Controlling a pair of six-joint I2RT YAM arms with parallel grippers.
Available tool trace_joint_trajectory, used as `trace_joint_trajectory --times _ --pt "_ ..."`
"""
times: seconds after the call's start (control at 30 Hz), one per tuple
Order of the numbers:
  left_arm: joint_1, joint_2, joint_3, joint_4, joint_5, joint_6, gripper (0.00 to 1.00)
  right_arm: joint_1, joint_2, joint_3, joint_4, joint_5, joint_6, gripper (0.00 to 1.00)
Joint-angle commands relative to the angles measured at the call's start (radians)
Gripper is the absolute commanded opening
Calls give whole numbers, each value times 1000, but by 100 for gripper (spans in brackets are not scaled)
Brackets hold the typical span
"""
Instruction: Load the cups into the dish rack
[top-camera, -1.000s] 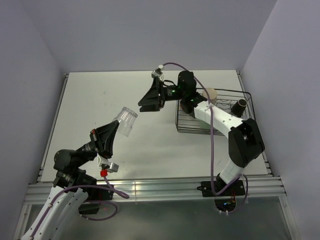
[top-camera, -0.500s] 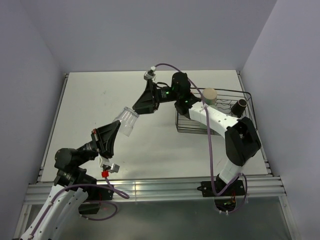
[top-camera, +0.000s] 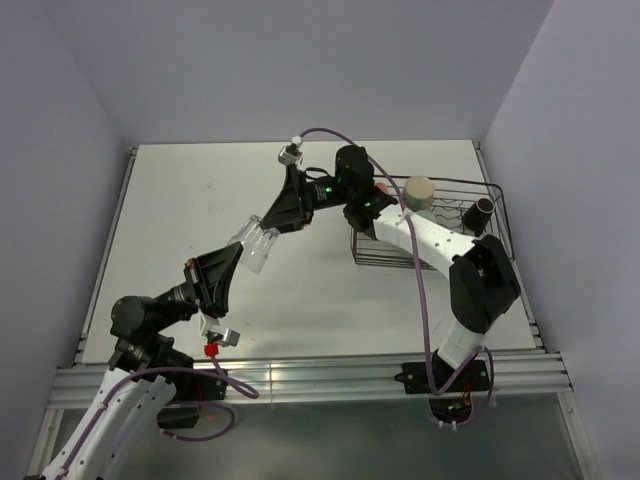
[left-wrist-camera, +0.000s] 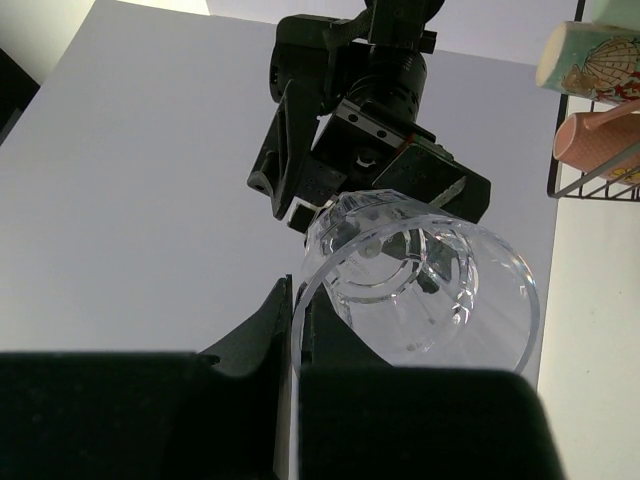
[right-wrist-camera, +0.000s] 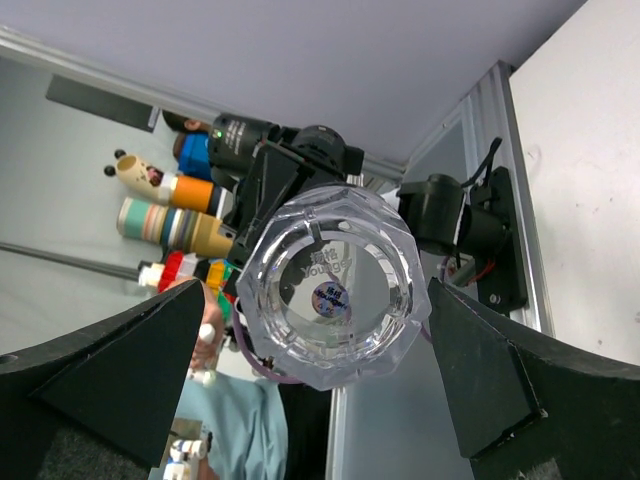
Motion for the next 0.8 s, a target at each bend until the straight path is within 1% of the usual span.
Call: trace_joint_trajectory --times 0.0,0.1,0.37,0.47,0.5,0.57,0.6,0.63,0.67,0.77 --pt "-3 -3 -3 56 32 29 0 22 -34 46 -44 -26 -83 100" --pt "-3 -6 -3 54 27 29 0 28 -32 54 -74 -27 -114 100" --pt "-3 -11 -3 43 27 24 0 31 -32 57 -66 -32 -120 100" --pt "-3 -13 -3 30 30 35 0 34 -34 55 -52 -36 -118 94" --pt "-1 -13 -3 27 32 33 0 34 -34 54 -48 -39 -114 87" --pt "-3 -11 -2 16 32 41 0 34 -34 52 -40 -44 -114 79" --pt "-3 -13 -2 14 32 42 0 34 -35 52 -40 -45 -112 72" --pt "-3 -13 2 13 33 39 0 34 -35 51 -37 -47 -112 69" --pt "-3 -11 3 10 35 41 1 34 -35 52 -35 -49 -114 61" --pt "-3 -3 11 4 36 41 3 34 -38 52 -28 -50 -117 49"
